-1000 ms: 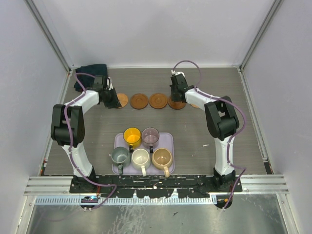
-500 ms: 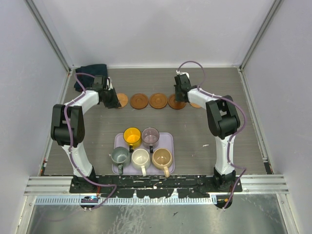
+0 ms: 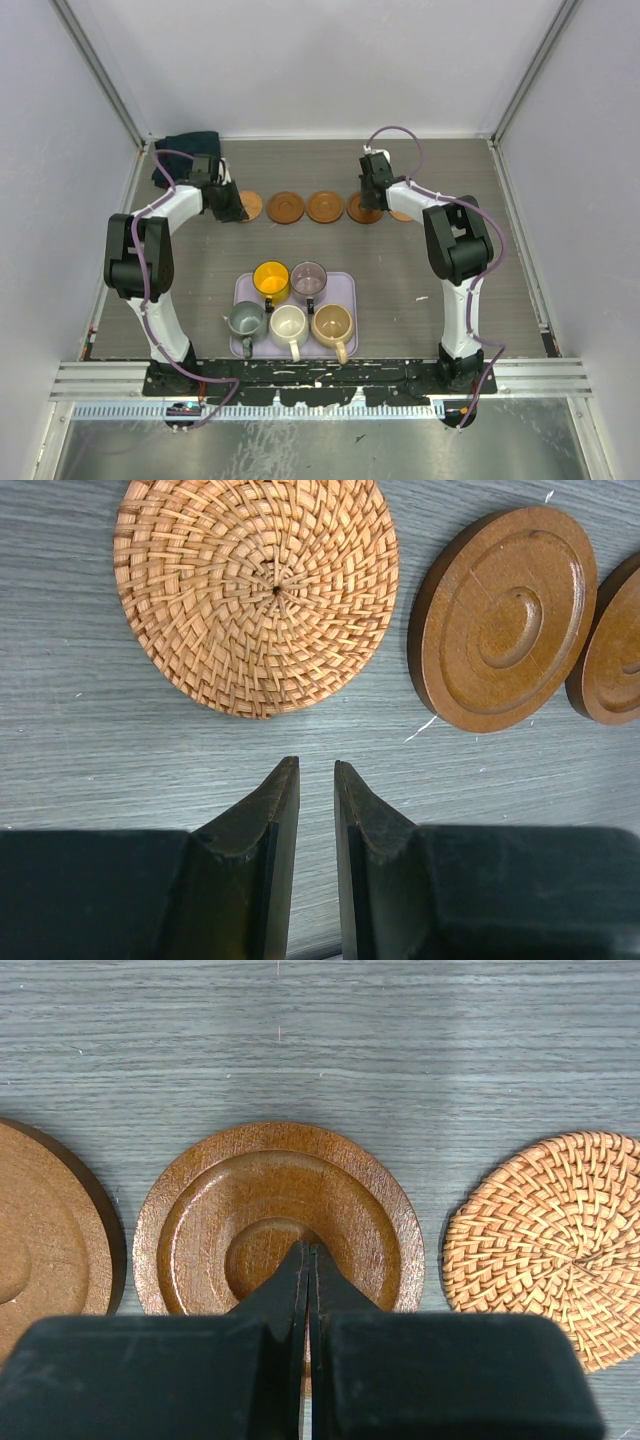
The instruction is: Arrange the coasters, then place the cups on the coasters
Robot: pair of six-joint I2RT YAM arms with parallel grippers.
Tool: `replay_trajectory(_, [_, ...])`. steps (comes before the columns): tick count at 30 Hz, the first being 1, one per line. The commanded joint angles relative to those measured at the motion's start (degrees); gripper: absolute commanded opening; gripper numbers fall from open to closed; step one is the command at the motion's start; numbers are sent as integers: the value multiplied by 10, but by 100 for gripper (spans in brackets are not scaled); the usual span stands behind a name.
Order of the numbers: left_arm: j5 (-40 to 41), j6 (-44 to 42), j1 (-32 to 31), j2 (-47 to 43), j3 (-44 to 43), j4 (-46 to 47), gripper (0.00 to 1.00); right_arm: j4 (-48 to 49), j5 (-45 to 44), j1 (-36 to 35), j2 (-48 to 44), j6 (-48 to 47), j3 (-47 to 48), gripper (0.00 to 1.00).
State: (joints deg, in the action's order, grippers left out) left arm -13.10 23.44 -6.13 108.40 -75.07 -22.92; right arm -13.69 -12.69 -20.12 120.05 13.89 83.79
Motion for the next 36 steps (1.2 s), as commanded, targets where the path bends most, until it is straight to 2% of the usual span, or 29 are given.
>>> replay_trajectory(1, [-9, 6, 5, -21, -2, 21, 22, 12, -3, 2, -12, 5, 1, 1])
replay_trajectory(16, [-9, 7, 7, -33, -17, 23, 22, 48, 54, 1, -78, -15, 20, 1])
replay_trajectory(22, [-3, 6, 11, -61, -14, 35, 22, 87, 55, 1, -147, -16, -27, 5])
replay_trajectory(24, [-2, 6, 11, -82, -5, 43, 23, 111, 53, 1, -182, -14, -67, 11])
replay_trajectory(27, [-1, 4, 12, -116, 16, 57, 23, 149, 48, 1, -238, -6, -125, 28])
replay_trajectory(30, [7, 2, 11, -154, 43, 73, 24, 185, 43, 1, -293, 2, -185, 67])
replay_trajectory(31, [10, 3, 11, -170, 55, 80, 24, 195, 41, 1, -310, 4, -204, 77])
replay_trajectory(32, [12, 5, 11, -186, 69, 88, 24, 202, 39, 1, -327, 7, -220, 82])
replay_trajectory(36, [22, 15, 11, -253, 123, 110, 26, 200, 31, 1, -378, 15, -265, 89])
